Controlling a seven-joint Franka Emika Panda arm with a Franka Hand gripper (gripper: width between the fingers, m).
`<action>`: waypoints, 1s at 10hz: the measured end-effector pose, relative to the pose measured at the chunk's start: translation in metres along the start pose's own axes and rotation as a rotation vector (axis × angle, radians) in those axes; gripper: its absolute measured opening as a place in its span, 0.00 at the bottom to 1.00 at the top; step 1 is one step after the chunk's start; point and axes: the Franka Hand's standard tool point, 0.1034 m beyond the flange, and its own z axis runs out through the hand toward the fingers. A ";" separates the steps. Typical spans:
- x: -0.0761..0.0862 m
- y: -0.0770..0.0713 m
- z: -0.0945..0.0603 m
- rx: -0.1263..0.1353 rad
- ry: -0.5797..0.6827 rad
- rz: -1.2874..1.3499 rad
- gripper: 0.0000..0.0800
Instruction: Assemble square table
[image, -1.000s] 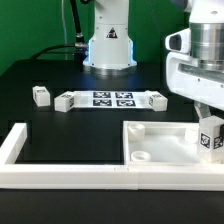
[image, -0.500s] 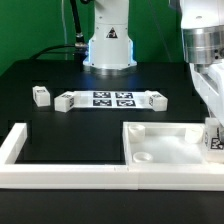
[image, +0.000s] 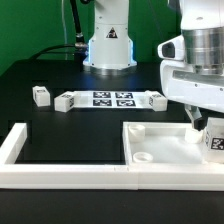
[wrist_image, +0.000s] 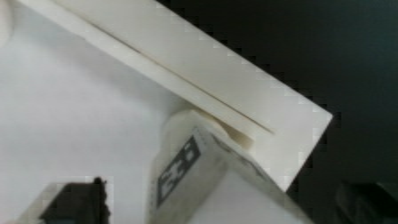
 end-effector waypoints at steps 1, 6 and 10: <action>0.001 0.000 0.000 0.000 0.001 -0.083 0.81; 0.004 -0.002 -0.002 -0.084 0.021 -0.567 0.66; 0.005 -0.001 -0.002 -0.083 0.029 -0.363 0.36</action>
Offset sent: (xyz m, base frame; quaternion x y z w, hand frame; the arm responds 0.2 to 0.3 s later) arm 0.0184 0.0226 -0.0008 -0.0267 -0.0489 -0.5823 0.8111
